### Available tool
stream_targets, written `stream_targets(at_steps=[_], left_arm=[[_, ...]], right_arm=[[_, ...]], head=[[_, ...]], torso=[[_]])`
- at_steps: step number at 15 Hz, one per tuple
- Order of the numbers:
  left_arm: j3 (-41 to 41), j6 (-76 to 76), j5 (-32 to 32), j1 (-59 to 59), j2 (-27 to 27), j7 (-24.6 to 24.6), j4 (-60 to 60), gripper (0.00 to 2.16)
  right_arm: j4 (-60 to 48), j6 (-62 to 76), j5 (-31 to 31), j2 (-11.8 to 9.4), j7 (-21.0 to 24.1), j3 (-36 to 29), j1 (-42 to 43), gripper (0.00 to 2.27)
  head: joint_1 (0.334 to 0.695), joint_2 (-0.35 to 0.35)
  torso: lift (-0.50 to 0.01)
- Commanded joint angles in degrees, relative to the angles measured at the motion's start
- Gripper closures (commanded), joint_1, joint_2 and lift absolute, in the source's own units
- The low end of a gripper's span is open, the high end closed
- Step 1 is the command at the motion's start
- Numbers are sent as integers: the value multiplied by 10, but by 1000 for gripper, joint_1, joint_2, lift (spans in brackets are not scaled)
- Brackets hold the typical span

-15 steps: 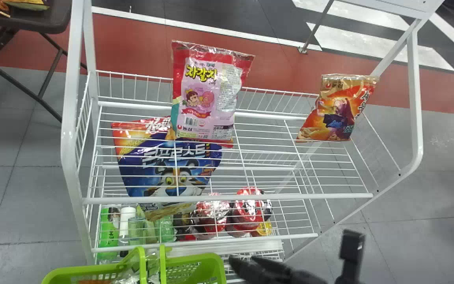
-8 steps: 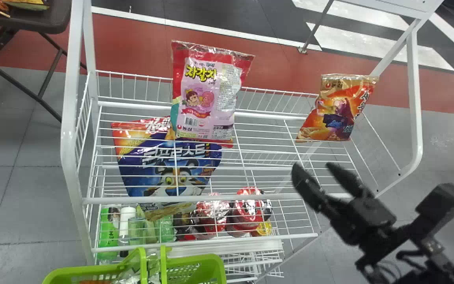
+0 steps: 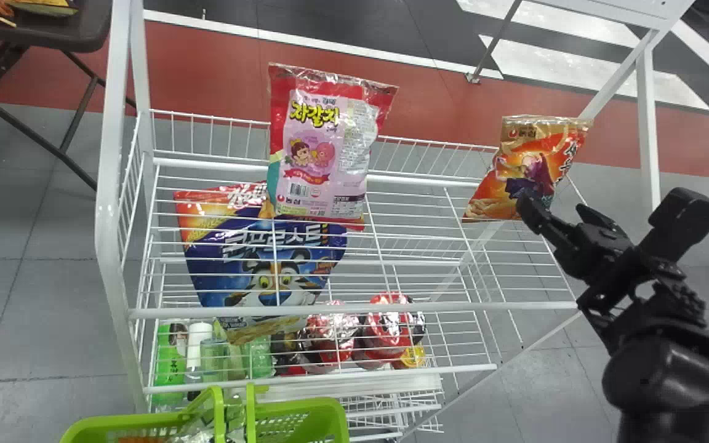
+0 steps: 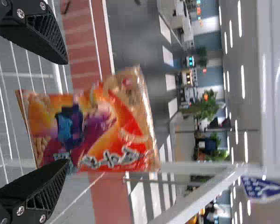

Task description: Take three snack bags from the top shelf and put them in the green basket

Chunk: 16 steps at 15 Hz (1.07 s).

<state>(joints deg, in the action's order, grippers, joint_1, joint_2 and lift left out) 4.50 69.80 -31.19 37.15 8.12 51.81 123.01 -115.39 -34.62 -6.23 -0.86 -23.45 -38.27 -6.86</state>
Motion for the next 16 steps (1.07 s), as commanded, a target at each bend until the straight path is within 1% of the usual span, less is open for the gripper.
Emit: stream_targets(at_steps=[1,2,4,6,8,10,11,12,13,14,16], left_arm=[[1,1,2,-3,0,-5,-1,2142],[1,1,2,-4,-1,-5,-1,2142],[0,1,3,-6,-1,-10,-2,2142],[1,1,4,-8,-1,-13,-6,2142],[1,1,4,-12,-1,-13,-11,2142],[0,1,4,-12,-1,-13,-10,2142],[0,1,4,-14,-1,-13,-10,2142],[0,1,4,-15,-2,-14,-11,2142],[1,1,4,-17,-3,-18,-11,2142],[1,1,4,-18,-2,-20,-11,2142],[2,1,4,-22,-2,-21,-13,2142]], right_arm=[[80,34,-19,-37,-5,-11,40,56],[110,42,-30,-50,-13,-13,52,56],[158,95,-35,-68,-20,-3,66,56],[199,130,-28,-73,-20,7,89,56],[230,146,-24,-87,-20,23,104,76],[235,158,-10,-88,-20,43,105,100],[235,158,-7,-89,-31,44,106,367],[235,153,-6,-89,-36,45,106,991],[234,141,-6,-89,-39,46,105,2007],[233,132,-5,-89,-51,46,104,2105],[227,132,2,-89,-66,46,97,2159]], head=[[695,-350],[695,-350],[695,-350],[695,-350],[695,-350],[695,-350],[695,-350],[695,-350],[695,-350],[695,-350],[695,-350]], torso=[[-44],[-44],[-44],[-44],[-44],[-44],[-44],[-44],[-44],[-44],[-44]])
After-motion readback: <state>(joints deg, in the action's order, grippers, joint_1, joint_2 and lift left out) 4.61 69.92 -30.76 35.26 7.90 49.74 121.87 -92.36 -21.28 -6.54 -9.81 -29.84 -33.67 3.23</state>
